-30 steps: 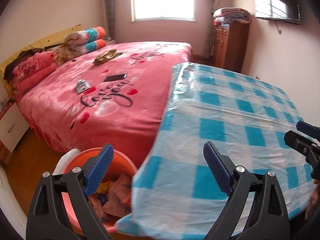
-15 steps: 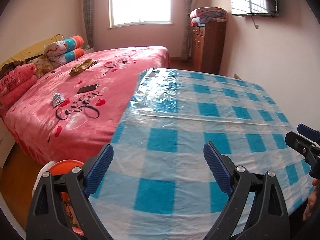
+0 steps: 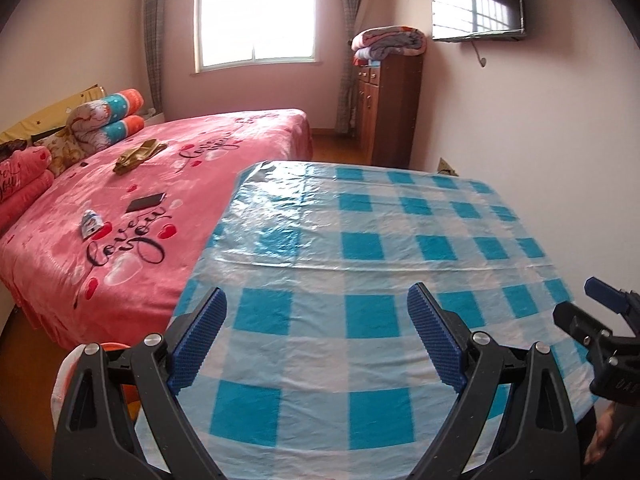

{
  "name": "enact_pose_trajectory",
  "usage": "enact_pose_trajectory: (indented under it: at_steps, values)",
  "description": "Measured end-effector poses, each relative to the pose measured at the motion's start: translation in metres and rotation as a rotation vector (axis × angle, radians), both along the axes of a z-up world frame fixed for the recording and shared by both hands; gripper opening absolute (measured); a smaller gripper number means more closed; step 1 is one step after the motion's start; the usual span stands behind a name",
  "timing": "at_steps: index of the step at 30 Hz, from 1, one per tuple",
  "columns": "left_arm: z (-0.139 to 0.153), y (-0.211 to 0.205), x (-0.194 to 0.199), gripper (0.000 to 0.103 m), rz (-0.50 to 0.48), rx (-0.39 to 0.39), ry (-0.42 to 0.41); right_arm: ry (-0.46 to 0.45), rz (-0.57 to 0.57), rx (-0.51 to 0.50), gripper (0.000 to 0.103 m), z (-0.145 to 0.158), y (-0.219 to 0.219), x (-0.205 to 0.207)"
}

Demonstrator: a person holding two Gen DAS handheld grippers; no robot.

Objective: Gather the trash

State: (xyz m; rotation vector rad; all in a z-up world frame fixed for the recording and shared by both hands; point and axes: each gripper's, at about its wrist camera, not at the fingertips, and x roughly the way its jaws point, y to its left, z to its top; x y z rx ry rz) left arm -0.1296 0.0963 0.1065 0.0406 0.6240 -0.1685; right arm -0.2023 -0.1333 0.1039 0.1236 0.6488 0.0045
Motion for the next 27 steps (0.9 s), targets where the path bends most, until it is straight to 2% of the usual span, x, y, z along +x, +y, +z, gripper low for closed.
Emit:
enact_pose_trajectory:
  at_steps: [6, 9, 11, 15, 24, 27]
  values:
    - [0.014, -0.008, -0.008, 0.092, -0.020, -0.025, -0.035, -0.023, -0.043, 0.004, 0.091, 0.008, -0.014, -0.012]
    - [0.021, -0.011, -0.013, 0.092, -0.010, -0.012, -0.067, -0.038, -0.061, 0.005, 0.091, 0.012, -0.018, -0.018]
    - [0.024, -0.013, -0.017, 0.099, -0.010, -0.008, -0.081, -0.048, -0.070, 0.001, 0.091, 0.016, -0.020, -0.022]
    - [0.031, -0.013, -0.023, 0.099, -0.015, -0.022, -0.104, -0.061, -0.082, -0.001, 0.091, 0.020, -0.024, -0.027]
    - [0.036, -0.012, -0.031, 0.099, -0.019, -0.036, -0.119, -0.087, -0.107, -0.005, 0.091, 0.028, -0.030, -0.038]
    - [0.036, -0.011, -0.033, 0.099, -0.017, -0.036, -0.121, -0.091, -0.114, -0.013, 0.095, 0.029, -0.030, -0.039]
